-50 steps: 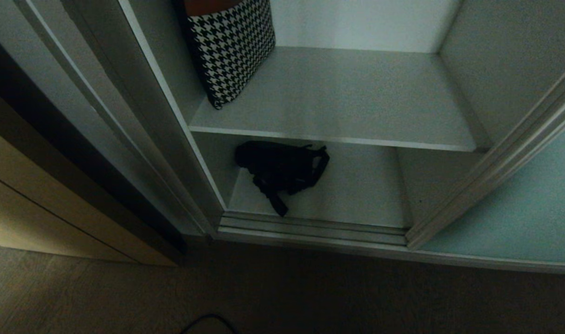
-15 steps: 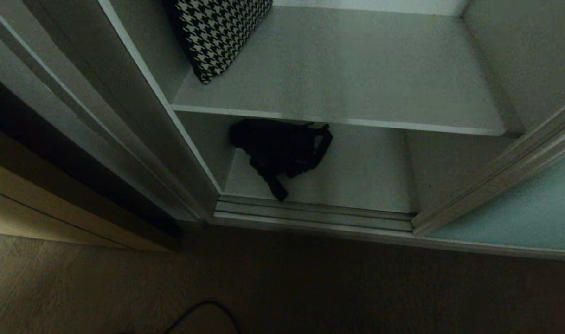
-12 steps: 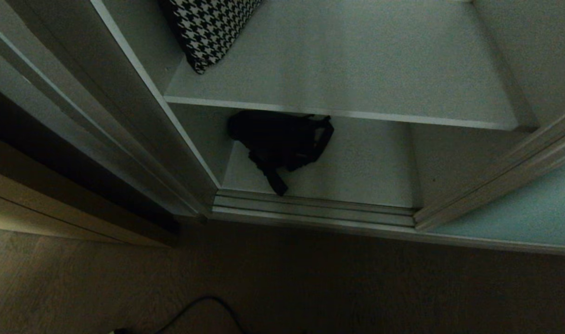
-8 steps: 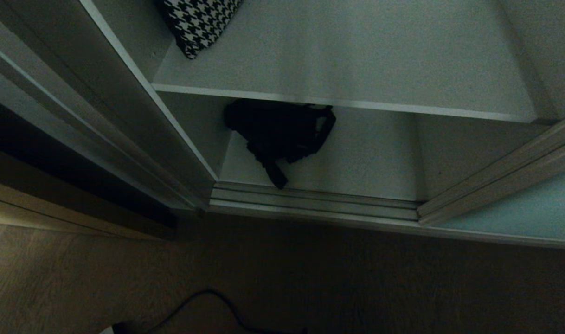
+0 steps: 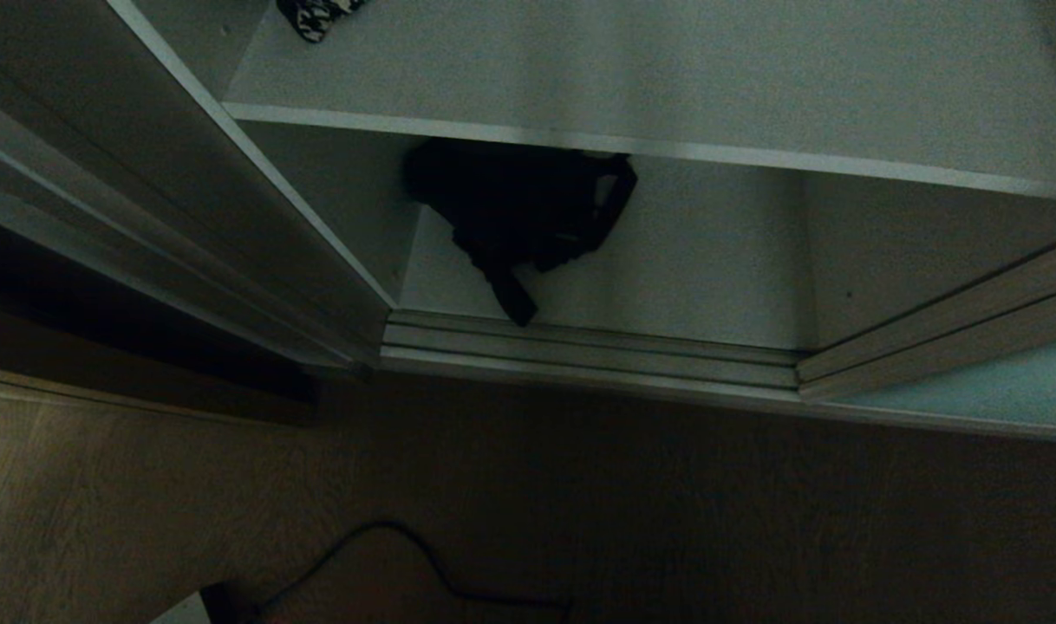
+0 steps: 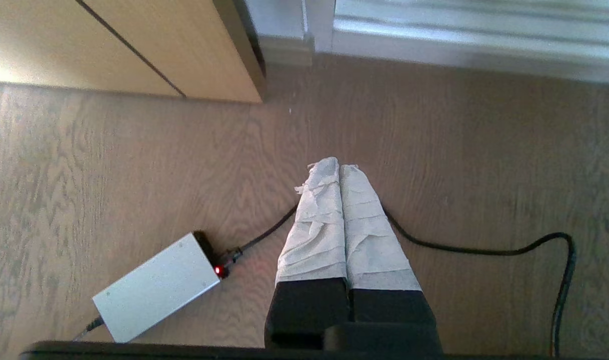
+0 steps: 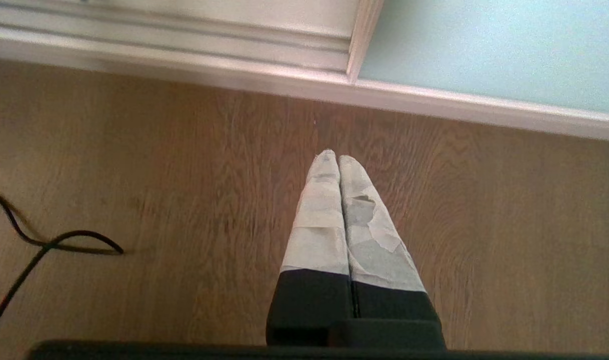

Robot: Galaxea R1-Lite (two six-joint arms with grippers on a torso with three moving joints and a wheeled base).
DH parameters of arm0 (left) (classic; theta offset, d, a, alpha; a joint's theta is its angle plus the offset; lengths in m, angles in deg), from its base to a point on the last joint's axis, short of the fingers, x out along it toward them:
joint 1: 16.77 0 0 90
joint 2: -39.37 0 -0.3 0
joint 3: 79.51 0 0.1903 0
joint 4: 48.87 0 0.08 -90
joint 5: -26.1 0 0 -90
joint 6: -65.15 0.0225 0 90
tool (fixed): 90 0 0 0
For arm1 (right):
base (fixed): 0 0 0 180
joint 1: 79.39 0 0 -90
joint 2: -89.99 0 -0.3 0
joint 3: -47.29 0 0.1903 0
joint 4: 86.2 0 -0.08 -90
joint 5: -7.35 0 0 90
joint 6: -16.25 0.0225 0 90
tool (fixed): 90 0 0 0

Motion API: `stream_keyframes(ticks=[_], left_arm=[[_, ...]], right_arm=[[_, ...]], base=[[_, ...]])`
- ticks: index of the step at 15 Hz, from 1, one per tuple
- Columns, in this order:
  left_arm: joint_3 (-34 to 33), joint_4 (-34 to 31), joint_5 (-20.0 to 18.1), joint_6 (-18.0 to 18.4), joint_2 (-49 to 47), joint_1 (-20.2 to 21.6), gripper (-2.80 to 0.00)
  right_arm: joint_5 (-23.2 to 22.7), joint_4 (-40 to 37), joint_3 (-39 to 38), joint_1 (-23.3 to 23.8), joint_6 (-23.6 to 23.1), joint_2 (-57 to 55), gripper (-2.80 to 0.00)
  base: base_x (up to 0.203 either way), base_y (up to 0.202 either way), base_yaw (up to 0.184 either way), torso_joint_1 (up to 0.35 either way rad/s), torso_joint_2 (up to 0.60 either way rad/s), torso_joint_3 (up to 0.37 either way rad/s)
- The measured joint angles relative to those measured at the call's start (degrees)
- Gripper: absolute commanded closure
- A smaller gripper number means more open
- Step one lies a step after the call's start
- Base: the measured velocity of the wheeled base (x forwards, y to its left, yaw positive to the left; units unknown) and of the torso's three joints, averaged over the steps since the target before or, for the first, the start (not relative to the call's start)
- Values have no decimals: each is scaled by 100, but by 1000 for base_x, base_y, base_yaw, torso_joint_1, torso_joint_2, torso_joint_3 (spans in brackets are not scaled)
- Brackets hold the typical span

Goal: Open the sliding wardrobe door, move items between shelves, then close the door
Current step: Place the bag on the higher shelf

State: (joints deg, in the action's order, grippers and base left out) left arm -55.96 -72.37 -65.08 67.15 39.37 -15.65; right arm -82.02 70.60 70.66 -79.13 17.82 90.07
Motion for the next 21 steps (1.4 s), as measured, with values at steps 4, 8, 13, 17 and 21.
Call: stream_keyframes(ticks=[4, 8, 13, 17, 21], left_arm=[[-11, 23, -5, 28, 0, 0, 0], [-11, 19, -2, 46, 0, 4, 0], [-13, 34, -2, 11, 0, 2, 0], [-16, 40, 3, -12, 0, 2, 0], [-16, 24, 5, 31, -7, 4, 0]], right_arm=[[0, -1, 0, 0, 0, 0, 0], [0, 0, 0, 0, 0, 0, 0], [0, 0, 0, 0, -1, 0, 0], [-1, 0, 0, 0, -1, 0, 0], [1, 0, 0, 0, 0, 0, 0]], base=[[0, 0, 0, 2, 6, -39], [0, 0, 0, 0, 0, 0], [103, 0, 0, 0, 0, 2], [195, 0, 0, 2, 3, -2], [27, 0, 0, 3, 0, 1]])
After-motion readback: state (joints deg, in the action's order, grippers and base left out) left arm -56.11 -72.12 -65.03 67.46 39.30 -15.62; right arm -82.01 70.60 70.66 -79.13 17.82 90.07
